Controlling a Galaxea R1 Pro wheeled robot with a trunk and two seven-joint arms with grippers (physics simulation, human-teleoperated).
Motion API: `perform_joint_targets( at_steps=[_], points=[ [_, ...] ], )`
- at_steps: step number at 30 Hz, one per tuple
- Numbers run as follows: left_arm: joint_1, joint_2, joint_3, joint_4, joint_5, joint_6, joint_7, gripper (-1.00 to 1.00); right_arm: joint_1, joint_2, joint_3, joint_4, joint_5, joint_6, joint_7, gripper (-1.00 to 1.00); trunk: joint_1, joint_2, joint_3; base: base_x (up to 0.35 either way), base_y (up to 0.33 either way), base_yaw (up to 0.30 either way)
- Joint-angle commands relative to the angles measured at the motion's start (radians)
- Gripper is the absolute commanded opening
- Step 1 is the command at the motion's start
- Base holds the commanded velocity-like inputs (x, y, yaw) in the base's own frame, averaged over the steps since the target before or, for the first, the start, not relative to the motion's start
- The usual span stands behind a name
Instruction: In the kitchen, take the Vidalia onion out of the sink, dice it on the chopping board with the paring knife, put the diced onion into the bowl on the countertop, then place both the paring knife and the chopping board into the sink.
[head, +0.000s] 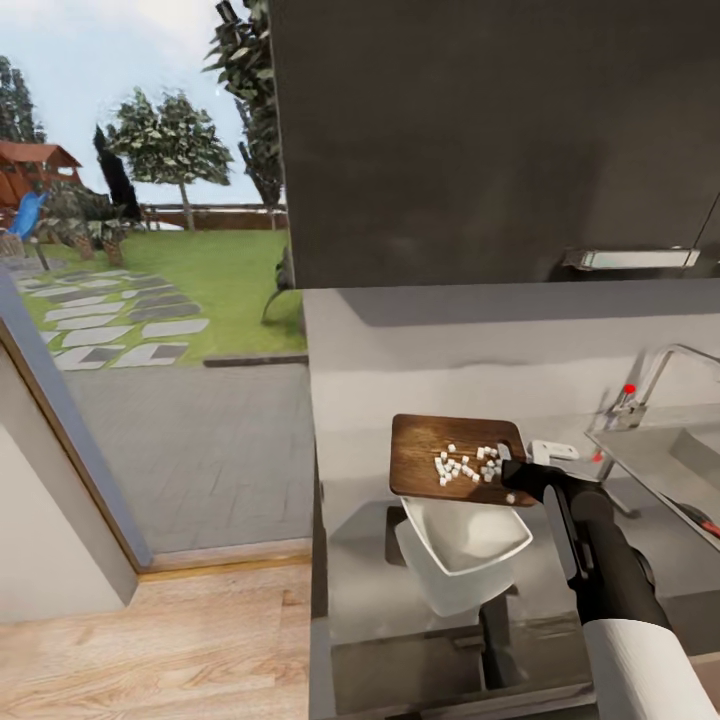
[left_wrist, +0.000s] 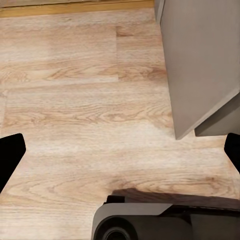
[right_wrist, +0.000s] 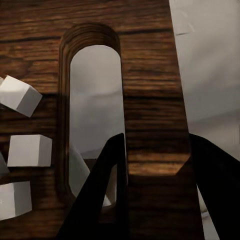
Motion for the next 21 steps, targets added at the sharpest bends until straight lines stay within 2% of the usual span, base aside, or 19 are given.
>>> perform_joint_targets(
  at_steps=[1,17,21],
  points=[
    [0.000,0.001,-0.007,-0.001,0.010,-0.002,0.006,1.00,-0.001,0.000,-0.001,0.000,0.002,0.004,0.005,-1.00,0.000,-0.002,-0.002,0.002,0.032,0.000],
    [0.000,0.001,-0.008,-0.001,0.010,-0.002,0.006,1.00,-0.001,0.000,0.001,0.003,0.002,-0.002,0.007,-1.00,0.000,-0.002,-0.002,0.000,0.011,0.000],
    [0.000,0.001,-0.008,-0.001,0.010,-0.002,0.006,1.00,-0.001,0.000,0.002,0.021,0.001,-0.055,0.008,-1.00,0.000,-0.002,-0.002,0.000,0.000,0.000]
  ],
)
